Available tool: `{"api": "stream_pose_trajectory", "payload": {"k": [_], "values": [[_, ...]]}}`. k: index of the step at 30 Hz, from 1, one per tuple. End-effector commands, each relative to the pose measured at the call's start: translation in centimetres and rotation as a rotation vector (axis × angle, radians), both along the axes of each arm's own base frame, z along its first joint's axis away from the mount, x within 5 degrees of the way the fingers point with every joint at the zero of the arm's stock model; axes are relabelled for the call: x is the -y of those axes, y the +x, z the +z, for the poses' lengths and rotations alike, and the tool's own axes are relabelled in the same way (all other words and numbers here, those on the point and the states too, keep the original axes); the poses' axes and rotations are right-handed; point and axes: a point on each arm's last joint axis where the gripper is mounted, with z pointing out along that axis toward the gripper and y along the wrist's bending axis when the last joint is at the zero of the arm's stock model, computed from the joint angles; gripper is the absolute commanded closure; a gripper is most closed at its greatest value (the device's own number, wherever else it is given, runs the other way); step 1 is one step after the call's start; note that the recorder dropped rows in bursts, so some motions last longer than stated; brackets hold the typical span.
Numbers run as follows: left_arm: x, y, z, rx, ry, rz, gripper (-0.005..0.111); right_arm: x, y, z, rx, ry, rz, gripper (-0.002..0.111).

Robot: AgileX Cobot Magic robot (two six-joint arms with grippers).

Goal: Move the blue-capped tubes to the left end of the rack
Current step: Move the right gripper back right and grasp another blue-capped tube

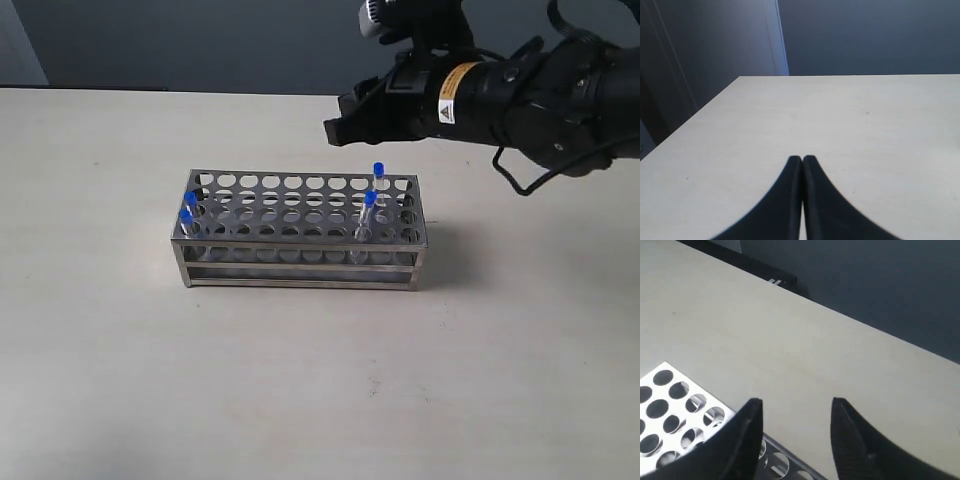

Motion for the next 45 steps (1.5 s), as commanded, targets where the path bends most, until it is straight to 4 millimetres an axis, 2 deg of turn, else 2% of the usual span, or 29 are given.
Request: {"api": "stream_pose_trajectory", "payload": {"k": [1, 5, 13, 19, 29, 34, 36, 38, 40, 41, 42, 45], "values": [[0.0, 0.0, 0.0, 0.010, 0.003, 0.002, 0.106, 1.1, 0.5, -0.5, 0.028, 0.065, -0.016, 0.065], [0.0, 0.0, 0.0, 0.010, 0.003, 0.002, 0.106, 1.8, 1.4, -1.9, 0.001, 0.073, -0.050, 0.065], [0.0, 0.0, 0.0, 0.010, 0.003, 0.002, 0.106, 0.8, 2.3, -4.7, 0.017, 0.076, 0.018, 0.065], [0.0, 0.0, 0.0, 0.010, 0.003, 0.002, 0.106, 0.5, 2.5, -6.0, 0.011, 0.086, 0.031, 0.065], [0.0, 0.0, 0.0, 0.010, 0.003, 0.002, 0.106, 0.7, 2.6, -7.0, -0.027, 0.059, 0.020, 0.065], [0.0, 0.0, 0.0, 0.010, 0.003, 0.002, 0.106, 0.6, 2.7, -9.3, -0.080, 0.029, 0.019, 0.065], [0.0, 0.0, 0.0, 0.010, 0.003, 0.002, 0.106, 0.6, 2.7, -9.4, -0.084, 0.028, 0.018, 0.065], [0.0, 0.0, 0.0, 0.010, 0.003, 0.002, 0.106, 0.6, 2.8, -9.4, -0.086, 0.032, 0.013, 0.070], [0.0, 0.0, 0.0, 0.010, 0.003, 0.002, 0.106, 0.6, 2.7, -9.5, -0.089, 0.028, 0.012, 0.087], [0.0, 0.0, 0.0, 0.010, 0.003, 0.002, 0.106, 0.6, 2.7, -9.5, -0.089, 0.028, 0.012, 0.101], [0.0, 0.0, 0.0, 0.010, 0.003, 0.002, 0.106, 0.6, 2.7, -9.5, -0.089, 0.028, 0.012, 0.106], [0.0, 0.0, 0.0, 0.010, 0.003, 0.002, 0.106, 0.6, 2.7, -9.5, -0.088, 0.028, 0.014, 0.109]]}}
